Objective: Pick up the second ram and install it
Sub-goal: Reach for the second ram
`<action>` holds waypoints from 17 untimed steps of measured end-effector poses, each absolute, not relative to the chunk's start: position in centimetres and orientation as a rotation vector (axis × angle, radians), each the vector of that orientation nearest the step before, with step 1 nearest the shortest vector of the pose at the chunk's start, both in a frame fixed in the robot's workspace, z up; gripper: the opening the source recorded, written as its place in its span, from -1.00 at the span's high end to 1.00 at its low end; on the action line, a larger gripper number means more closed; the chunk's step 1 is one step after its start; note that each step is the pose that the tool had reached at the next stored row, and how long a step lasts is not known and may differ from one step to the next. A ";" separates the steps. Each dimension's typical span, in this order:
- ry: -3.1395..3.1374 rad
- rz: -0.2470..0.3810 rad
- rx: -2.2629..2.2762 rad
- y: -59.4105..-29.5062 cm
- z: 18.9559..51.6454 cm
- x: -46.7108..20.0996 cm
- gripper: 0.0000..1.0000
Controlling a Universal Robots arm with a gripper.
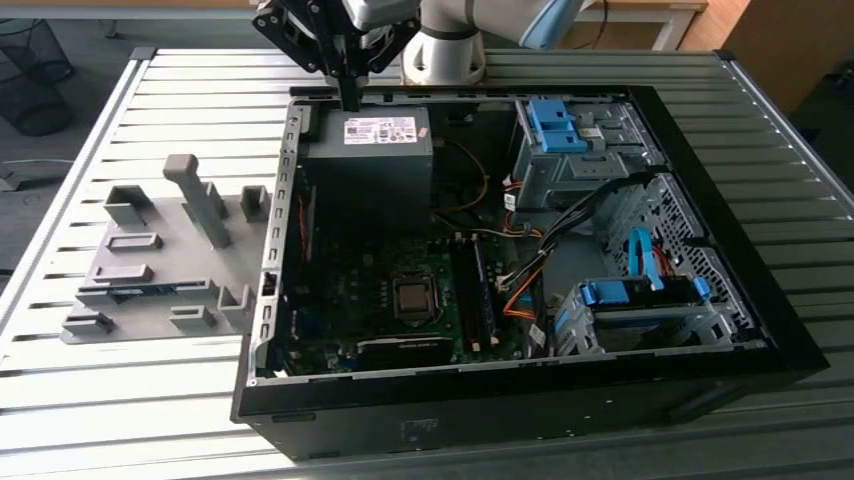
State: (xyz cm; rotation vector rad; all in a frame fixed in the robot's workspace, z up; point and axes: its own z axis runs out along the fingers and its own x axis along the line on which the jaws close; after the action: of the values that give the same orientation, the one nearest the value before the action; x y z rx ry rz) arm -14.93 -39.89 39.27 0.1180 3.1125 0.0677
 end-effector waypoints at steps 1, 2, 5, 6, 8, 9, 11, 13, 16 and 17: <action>3.113 0.068 0.118 -39.9 39.3 -15.0 0.79; 3.112 0.068 0.118 -39.9 39.3 -15.0 0.79; 3.113 0.068 0.118 -39.9 39.3 -15.1 0.79; 3.113 0.068 0.118 -39.9 39.3 -15.1 0.79; 3.112 0.068 0.118 -39.9 39.2 -15.1 0.79; 3.112 0.068 0.118 -39.9 39.2 -15.2 0.79; 3.112 0.068 0.118 -39.9 39.2 -15.2 0.79; 3.112 0.068 0.118 -39.9 39.2 -15.3 0.79; 3.113 0.068 0.118 -39.9 39.2 -15.4 0.79; 3.112 0.068 0.118 -39.9 39.2 -15.4 0.79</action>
State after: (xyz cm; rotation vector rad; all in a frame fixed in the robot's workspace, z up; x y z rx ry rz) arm -15.39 -39.89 39.22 0.1180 3.1124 0.0677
